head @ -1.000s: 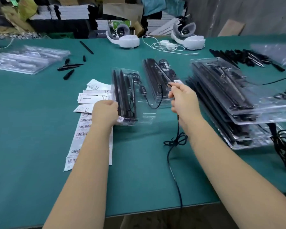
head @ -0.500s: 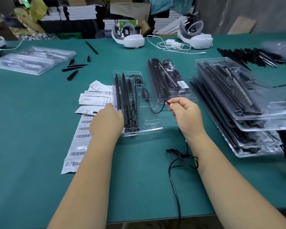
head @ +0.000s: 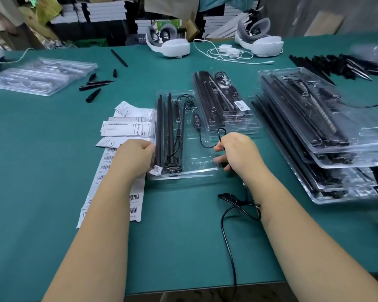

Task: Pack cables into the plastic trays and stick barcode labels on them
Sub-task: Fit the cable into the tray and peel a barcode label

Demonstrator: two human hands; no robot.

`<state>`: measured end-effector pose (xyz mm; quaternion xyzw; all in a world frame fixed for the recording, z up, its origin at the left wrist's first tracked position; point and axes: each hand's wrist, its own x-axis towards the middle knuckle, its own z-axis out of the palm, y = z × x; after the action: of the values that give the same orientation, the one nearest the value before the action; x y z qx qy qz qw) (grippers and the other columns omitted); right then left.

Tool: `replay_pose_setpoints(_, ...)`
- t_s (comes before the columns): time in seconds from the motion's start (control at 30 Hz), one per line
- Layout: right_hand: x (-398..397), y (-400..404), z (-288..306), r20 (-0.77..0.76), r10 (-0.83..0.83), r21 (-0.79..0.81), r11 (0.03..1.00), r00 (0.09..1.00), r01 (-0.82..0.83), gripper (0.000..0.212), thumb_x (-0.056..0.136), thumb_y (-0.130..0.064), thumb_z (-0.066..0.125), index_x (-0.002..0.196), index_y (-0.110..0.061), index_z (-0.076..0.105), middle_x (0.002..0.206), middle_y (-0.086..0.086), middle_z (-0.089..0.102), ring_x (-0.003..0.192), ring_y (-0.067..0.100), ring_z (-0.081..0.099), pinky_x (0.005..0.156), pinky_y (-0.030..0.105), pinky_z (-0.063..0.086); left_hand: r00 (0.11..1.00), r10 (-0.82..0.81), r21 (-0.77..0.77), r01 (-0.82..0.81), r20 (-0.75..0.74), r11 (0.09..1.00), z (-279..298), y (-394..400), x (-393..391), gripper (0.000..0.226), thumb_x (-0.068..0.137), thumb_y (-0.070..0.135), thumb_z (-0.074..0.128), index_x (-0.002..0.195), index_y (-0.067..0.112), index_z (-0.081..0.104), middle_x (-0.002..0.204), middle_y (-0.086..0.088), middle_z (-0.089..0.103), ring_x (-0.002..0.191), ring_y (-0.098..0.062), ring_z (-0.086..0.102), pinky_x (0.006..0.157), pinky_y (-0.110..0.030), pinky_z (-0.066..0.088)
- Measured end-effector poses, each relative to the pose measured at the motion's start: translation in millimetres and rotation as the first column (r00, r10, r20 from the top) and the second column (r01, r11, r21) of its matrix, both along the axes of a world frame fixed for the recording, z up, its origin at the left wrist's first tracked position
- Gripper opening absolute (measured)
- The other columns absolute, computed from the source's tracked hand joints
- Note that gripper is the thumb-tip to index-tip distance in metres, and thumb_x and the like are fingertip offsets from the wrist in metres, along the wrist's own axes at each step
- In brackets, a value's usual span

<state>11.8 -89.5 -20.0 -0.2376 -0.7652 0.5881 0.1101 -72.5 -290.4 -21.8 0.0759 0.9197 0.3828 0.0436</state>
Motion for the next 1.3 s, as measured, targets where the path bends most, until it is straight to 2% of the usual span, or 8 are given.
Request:
replay_pose_setpoints(0.17, 3.9, 2.2, -1.7, 0.002, -0.024, 0.273, 0.962, 1.000, 0.022, 0.036, 0.080, -0.025, 0.037, 0.093, 0.003, 0.056, 0.087, 0.015, 0.064, 0.076, 0.031, 0.063, 0.069, 0.047, 0.052, 0.998, -0.022, -0.014, 0.021, -0.055, 1.000, -0.5, 9.7, 6.4, 0.034, 0.093, 0.018, 0.043, 0.066, -0.002, 0.049, 0.063, -0.017, 0.055, 0.053, -0.019, 0.045, 0.056, -0.028, 0.034)
replay_pose_setpoints(0.37, 3.9, 1.9, 0.9, 0.010, -0.033, 0.305, 0.952, 0.999, 0.029, 0.038, 0.079, -0.023, 0.039, 0.095, 0.008, 0.055, 0.095, 0.021, 0.063, 0.095, 0.040, 0.061, 0.073, 0.052, 0.052, 0.990, -0.057, -0.092, 0.045, -0.128, 0.995, 0.5, 17.4, 5.1, 0.039, 0.096, 0.019, 0.041, 0.059, 0.013, 0.033, 0.056, -0.004, 0.039, 0.058, -0.019, 0.033, 0.051, -0.032, 0.023)
replay_pose_setpoints(0.5, 4.4, 1.9, -0.1, 0.017, -0.009, 0.312, 0.950, 1.000, 0.003, 0.040, 0.078, -0.026, 0.039, 0.093, 0.008, 0.056, 0.079, 0.016, 0.058, 0.069, 0.031, 0.062, 0.062, 0.042, 0.047, 0.992, -0.067, -0.132, 0.052, -0.110, 0.990, 5.6, 9.2, 2.0, 0.040, 0.092, 0.026, 0.053, 0.055, 0.017, 0.042, 0.055, -0.002, 0.039, 0.057, -0.021, 0.037, 0.051, -0.028, 0.026)
replay_pose_setpoints(0.57, 5.2, 0.9, -1.5, 0.019, 0.012, 0.301, 0.953, 1.000, -0.017, 0.035, 0.080, -0.024, 0.039, 0.090, 0.005, 0.056, 0.088, 0.020, 0.063, 0.055, 0.013, 0.065, 0.061, 0.042, 0.050, 0.993, -0.065, -0.102, 0.055, -0.101, 0.993, 11.2, 3.6, 2.2, 0.011, 0.087, 0.033, 0.061, 0.086, 0.023, 0.066, 0.074, 0.002, 0.055, 0.072, -0.020, 0.053, 0.061, -0.027, 0.039)
replay_pose_setpoints(0.7, 6.5, -2.4, -3.3, 0.032, 0.051, 0.302, 0.951, 0.998, -0.058, 0.031, 0.081, -0.023, 0.039, 0.088, 0.002, 0.056, 0.086, 0.017, 0.066, 0.045, 0.004, 0.063, 0.058, 0.034, 0.049, 0.974, -0.179, -0.067, 0.189, 0.139, 0.980, 21.6, -15.6, 10.5, 0.055, 0.072, 0.040, 0.080, 0.122, 0.031, 0.056, 0.085, 0.003, 0.061, 0.062, -0.013, 0.059, 0.048, -0.022, 0.045)
replay_pose_setpoints(0.93, 5.7, -6.6, -3.7, 0.057, 0.066, 0.302, 0.950, 0.996, -0.080, 0.029, 0.079, -0.023, 0.039, 0.087, 0.000, 0.055, 0.074, 0.014, 0.066, 0.043, 0.005, 0.062, 0.059, 0.037, 0.052, 0.966, -0.190, -0.093, 0.209, 0.175, 0.974, 27.4, -21.6, 15.3, 0.055, 0.075, 0.009, 0.072, 0.127, 0.022, 0.060, 0.085, 0.001, 0.066, 0.056, -0.014, 0.063, 0.049, -0.022, 0.050)
replay_pose_setpoints(1.13, 5.8, -8.4, -3.2, 0.049, 0.071, 0.298, 0.951, 0.996, -0.082, 0.029, 0.079, -0.022, 0.040, 0.086, 0.000, 0.056, 0.076, 0.016, 0.068, 0.045, 0.007, 0.063, 0.060, 0.041, 0.054, 0.980, -0.197, -0.276, 0.197, 0.029, 0.941, 29.7, -21.8, 16.3, 0.016, 0.071, 0.019, 0.076, 0.083, 0.027, 0.069, 0.094, 0.010, 0.064, 0.070, 0.001, 0.051, 0.055, -0.021, 0.038)
replay_pose_setpoints(1.3, 5.0, -10.0, -4.3, 0.052, 0.061, 0.301, 0.951, 0.997, -0.073, 0.028, 0.079, -0.022, 0.040, 0.083, 0.000, 0.057, 0.062, 0.009, 0.065, 0.047, 0.008, 0.063, 0.061, 0.041, 0.055, 0.988, -0.156, -0.221, 0.149, -0.016, 0.964, 30.1, -22.4, 18.5, 0.009, 0.078, 0.021, 0.061, 0.072, 0.015, 0.060, 0.067, 0.001, 0.064, 0.054, -0.015, 0.059, 0.055, -0.026, 0.047)
